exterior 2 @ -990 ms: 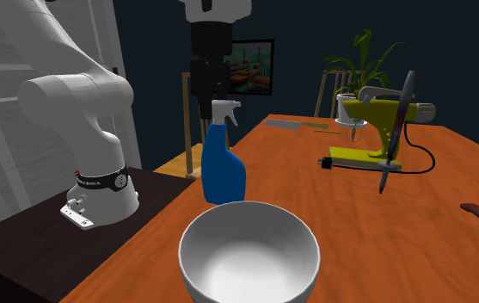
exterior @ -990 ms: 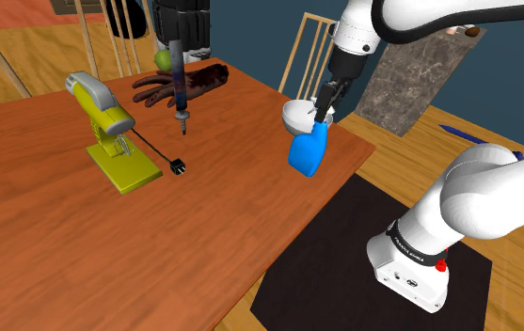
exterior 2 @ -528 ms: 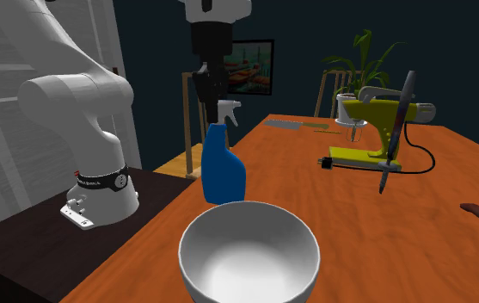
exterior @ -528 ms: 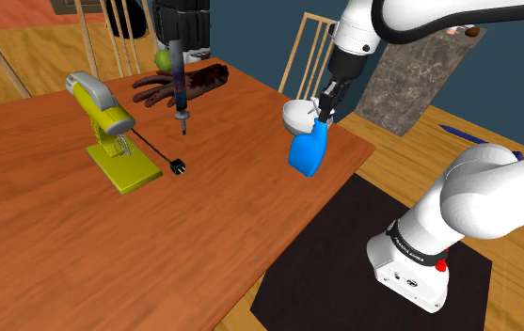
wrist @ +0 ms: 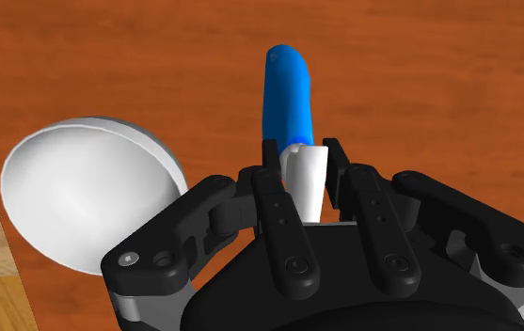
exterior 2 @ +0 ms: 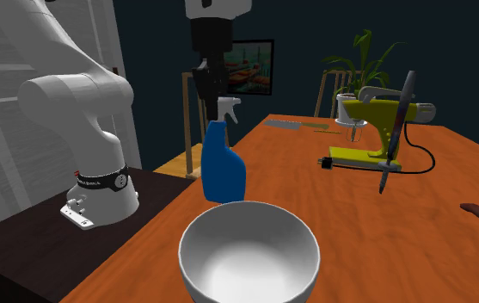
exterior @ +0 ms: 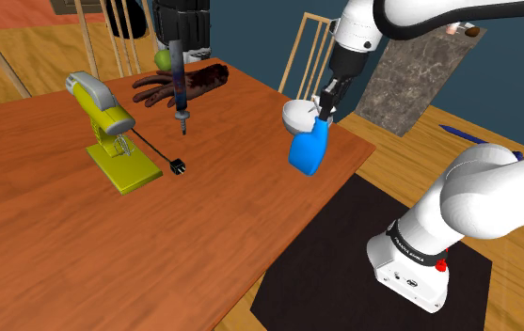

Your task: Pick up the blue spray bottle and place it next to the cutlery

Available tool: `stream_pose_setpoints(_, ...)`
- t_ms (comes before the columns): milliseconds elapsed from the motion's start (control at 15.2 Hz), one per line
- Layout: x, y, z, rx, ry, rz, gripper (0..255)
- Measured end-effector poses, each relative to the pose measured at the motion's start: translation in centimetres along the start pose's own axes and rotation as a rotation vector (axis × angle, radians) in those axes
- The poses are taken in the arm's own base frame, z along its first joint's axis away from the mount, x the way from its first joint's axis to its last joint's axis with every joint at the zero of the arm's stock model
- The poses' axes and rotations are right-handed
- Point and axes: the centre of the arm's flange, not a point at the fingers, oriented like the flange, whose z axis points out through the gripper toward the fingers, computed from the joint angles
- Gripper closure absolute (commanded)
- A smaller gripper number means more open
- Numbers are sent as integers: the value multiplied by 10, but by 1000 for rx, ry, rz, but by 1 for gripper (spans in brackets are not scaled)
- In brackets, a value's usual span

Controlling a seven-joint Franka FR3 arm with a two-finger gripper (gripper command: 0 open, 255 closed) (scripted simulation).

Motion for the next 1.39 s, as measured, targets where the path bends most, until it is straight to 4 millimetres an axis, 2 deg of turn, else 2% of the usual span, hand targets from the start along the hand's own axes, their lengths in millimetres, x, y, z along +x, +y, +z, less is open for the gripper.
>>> stream_pose_setpoints(1386,1,1,-110,0,0,0,255)
